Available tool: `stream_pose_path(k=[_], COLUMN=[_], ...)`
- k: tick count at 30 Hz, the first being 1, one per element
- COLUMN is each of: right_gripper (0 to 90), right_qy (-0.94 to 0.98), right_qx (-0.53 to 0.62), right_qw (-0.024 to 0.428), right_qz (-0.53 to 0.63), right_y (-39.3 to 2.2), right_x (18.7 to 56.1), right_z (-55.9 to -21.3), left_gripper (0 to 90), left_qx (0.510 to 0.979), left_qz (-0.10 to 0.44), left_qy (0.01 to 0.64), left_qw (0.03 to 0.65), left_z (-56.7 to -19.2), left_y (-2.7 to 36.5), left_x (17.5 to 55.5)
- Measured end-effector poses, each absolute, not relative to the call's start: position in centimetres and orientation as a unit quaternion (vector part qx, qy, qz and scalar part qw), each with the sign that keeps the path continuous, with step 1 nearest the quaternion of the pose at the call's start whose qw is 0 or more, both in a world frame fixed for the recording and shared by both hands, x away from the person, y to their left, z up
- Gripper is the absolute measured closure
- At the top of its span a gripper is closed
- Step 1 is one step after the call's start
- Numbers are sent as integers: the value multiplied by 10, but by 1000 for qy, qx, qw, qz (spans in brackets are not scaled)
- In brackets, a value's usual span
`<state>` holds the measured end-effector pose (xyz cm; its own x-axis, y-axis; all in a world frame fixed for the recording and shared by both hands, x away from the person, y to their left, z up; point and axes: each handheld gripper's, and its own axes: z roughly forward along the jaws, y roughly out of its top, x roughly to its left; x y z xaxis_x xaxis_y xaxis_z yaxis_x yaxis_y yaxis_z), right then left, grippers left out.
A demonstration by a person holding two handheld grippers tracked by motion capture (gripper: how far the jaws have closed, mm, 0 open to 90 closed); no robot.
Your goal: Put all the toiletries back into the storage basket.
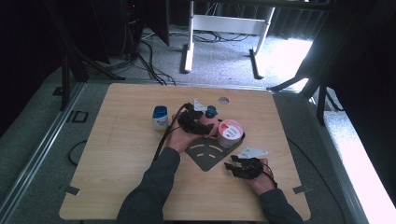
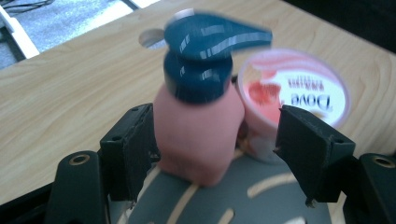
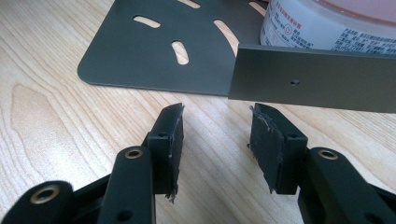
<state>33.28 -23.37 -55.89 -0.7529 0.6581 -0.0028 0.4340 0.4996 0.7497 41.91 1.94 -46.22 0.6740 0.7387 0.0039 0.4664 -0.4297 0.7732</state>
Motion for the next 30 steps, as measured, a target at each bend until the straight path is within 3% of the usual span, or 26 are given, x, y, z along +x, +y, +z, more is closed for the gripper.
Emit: stream_pose_path(k=[4, 7, 21, 26, 30], right_gripper=[536, 526, 517, 518, 517], right_qy=[854, 854, 854, 854, 854], right_qx=[319, 320, 320, 320, 321], right_qw=[146, 145, 145, 145, 145], right_qz=[384, 384, 384, 383, 383], right_y=[-234, -233, -233, -232, -232], right_x=[333, 333, 333, 333, 333], right_z=[-559, -559, -559, -559, -559], left_gripper=[291, 363, 436, 515, 528], left_qx=[834, 828, 833, 835, 835], left_qz=[170, 171, 166, 167, 166], left_qy=[362, 366, 358, 356, 358], left_qw=[382, 390, 388, 385, 384], left_z=[-467, -469, -472, -475, -477], left_y=[28, 35, 60, 71, 79], left_x=[413, 408, 388, 380, 375])
